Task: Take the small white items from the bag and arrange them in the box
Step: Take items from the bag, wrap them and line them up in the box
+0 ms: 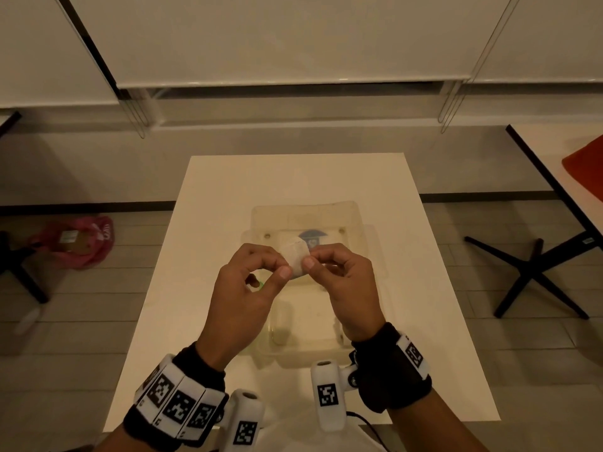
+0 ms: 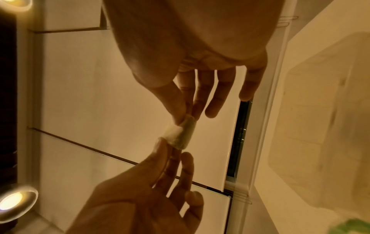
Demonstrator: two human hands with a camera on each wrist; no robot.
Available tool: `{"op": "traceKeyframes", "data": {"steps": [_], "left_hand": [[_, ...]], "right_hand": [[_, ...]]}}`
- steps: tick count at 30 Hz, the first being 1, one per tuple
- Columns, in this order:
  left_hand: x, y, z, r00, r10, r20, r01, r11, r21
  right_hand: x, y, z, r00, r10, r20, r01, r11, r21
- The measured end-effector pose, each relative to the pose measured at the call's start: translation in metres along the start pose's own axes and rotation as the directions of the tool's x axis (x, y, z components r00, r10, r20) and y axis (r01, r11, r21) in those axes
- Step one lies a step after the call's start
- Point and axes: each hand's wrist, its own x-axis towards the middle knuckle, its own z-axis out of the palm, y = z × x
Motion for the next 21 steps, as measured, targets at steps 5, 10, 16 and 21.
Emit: {"op": "traceKeyframes", "data": {"steps": [5,10,16,21], "left_hand": [[0.003,-0.001,-0.001,0.998,-0.046,-0.034,0.047,0.998,0.031],[0.0,0.007,0.0,0.984,-0.178,0.002,0.174,0.959,-0.226],[0.002,0.013,0.004,0.958,-0.265,0.107,0.284,0.917,-0.279],[0.008,0.012,0.001,0.892,-0.345,0.292,0.452,0.671,-0.587]], "right_hand": [[-0.001,-0.002,0.0,1.0,-0.003,0.013,0.002,1.0,0.028],[-0.002,-0.004,0.002,1.0,0.009,0.019,-0.01,0.999,0.045],[-0.008,-0.01,0.005,0.996,-0.018,0.09,0.02,1.0,-0.022],[-0.008,-0.025,-0.001,0.996,-0.061,0.058,0.051,0.987,0.152]]}}
